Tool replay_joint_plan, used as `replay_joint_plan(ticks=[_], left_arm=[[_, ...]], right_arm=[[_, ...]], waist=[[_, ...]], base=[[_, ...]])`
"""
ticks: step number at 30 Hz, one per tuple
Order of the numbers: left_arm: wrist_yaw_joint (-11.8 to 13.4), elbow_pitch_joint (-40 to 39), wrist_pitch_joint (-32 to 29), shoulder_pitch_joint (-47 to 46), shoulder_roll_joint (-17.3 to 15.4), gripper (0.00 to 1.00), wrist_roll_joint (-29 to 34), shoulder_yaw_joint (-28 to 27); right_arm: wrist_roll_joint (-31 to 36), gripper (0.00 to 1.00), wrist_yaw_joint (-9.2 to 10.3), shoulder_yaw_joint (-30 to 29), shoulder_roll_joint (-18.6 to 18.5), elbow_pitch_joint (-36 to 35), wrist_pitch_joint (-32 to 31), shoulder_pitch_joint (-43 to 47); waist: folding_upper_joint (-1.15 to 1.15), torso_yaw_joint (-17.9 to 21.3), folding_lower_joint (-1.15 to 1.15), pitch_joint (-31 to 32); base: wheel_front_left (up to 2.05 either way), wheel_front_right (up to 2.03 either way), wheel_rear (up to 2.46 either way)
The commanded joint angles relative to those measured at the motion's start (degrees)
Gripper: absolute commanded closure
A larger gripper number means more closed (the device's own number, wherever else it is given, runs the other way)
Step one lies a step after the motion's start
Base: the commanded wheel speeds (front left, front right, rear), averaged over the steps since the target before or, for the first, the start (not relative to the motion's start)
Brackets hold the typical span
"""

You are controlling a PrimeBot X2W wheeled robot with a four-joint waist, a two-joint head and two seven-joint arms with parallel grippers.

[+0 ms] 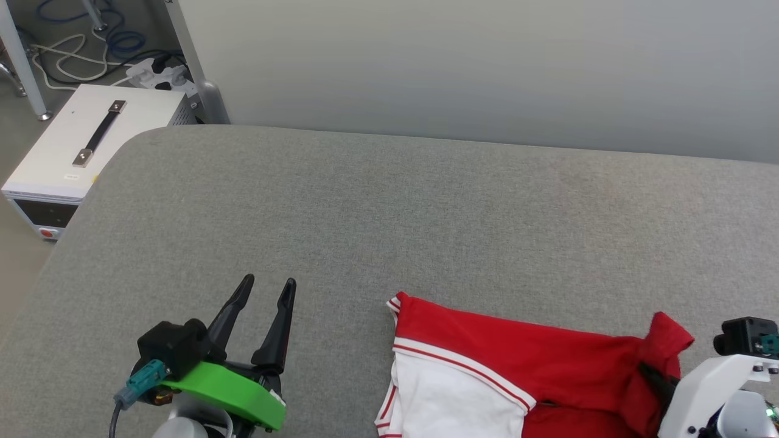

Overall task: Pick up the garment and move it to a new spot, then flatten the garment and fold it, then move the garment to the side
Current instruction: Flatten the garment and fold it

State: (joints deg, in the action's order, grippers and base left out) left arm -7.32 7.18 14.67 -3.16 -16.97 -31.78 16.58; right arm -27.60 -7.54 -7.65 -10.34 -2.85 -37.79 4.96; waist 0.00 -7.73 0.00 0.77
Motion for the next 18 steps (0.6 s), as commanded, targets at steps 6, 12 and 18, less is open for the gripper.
replay_joint_plan(ticks=[6, 12, 18], left_arm=[[-0.2, 0.6, 0.3, 1.7, 0.6, 0.00, -0.6, -0.2], [-0.2, 1.0, 0.3, 1.9, 0.7, 0.00, -0.7, 0.1], [-0.2, 1.2, 0.3, 2.3, 0.2, 0.00, -0.8, 0.1]], right_arm=[[-2.3, 1.00, 0.05, 3.9, 4.9, -2.4, -2.2, 1.4], [-7.3, 1.00, 0.05, 12.3, 7.4, -0.5, -0.3, 0.4], [-15.8, 1.00, 0.05, 19.5, 7.4, 3.7, 6.2, -2.1]], waist=[[0.00, -0.6, 0.00, 1.4], [0.00, -1.7, 0.00, 2.3], [0.00, -2.5, 0.00, 2.4]], base=[[0.00, 0.00, 0.00], [0.00, 0.00, 0.00], [0.00, 0.00, 0.00]])
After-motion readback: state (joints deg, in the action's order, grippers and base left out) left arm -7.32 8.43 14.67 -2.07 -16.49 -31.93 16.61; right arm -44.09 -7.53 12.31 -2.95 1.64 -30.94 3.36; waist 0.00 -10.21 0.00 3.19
